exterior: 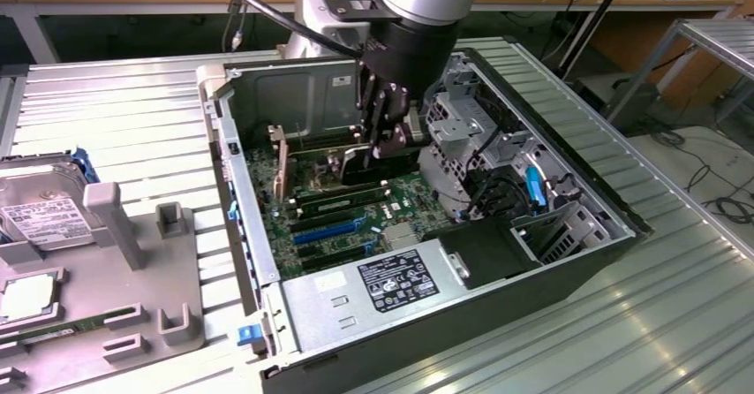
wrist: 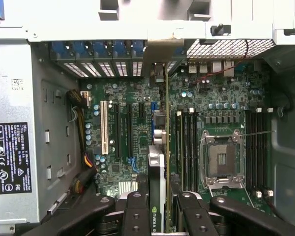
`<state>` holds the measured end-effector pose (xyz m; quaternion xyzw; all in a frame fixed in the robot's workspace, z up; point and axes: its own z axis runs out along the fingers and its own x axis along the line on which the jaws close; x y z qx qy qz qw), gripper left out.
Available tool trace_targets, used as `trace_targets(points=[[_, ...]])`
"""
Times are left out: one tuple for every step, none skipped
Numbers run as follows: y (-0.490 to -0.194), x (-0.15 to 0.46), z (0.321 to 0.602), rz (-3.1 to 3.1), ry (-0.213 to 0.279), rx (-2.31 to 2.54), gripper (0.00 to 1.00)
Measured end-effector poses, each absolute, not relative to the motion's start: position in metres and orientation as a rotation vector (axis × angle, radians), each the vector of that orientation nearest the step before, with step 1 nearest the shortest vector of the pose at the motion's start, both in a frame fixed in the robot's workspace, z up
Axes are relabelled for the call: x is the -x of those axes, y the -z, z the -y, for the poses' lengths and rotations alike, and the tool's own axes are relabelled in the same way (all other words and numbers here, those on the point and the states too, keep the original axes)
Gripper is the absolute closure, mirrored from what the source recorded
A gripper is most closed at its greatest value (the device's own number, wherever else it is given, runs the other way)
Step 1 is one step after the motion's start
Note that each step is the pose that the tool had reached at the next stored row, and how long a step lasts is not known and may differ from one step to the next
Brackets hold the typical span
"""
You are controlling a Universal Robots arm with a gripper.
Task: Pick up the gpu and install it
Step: 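Insert the gpu into the slot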
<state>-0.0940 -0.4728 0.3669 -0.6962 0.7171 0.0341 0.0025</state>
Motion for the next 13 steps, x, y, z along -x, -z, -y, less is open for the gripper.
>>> trace_targets(points=[[-0.363,0.094,0.473,-2.249,-0.107,2.184,0.73],[-0.359,0.095,0.473,-2.249,-0.106,2.183,0.73],[-0.356,0.095,0.473,-2.248,-0.106,2.183,0.73],[-0.353,0.096,0.473,-2.248,-0.104,2.182,0.73],[-0.351,0.096,0.473,-2.247,-0.104,2.182,0.73],[-0.350,0.096,0.473,-2.247,-0.103,2.182,0.73],[-0.347,0.098,0.473,-2.247,-0.102,2.182,0.73],[-0.345,0.098,0.473,-2.247,-0.102,2.182,0.73],[-0.343,0.099,0.473,-2.246,-0.101,2.181,0.73],[-0.342,0.099,0.473,-2.246,-0.101,2.181,0.73],[-0.341,0.100,0.473,-2.246,-0.100,2.181,0.73],[-0.340,0.100,0.473,-2.246,-0.100,2.181,0.73],[-0.339,0.101,0.473,-2.246,-0.100,2.181,0.73]])
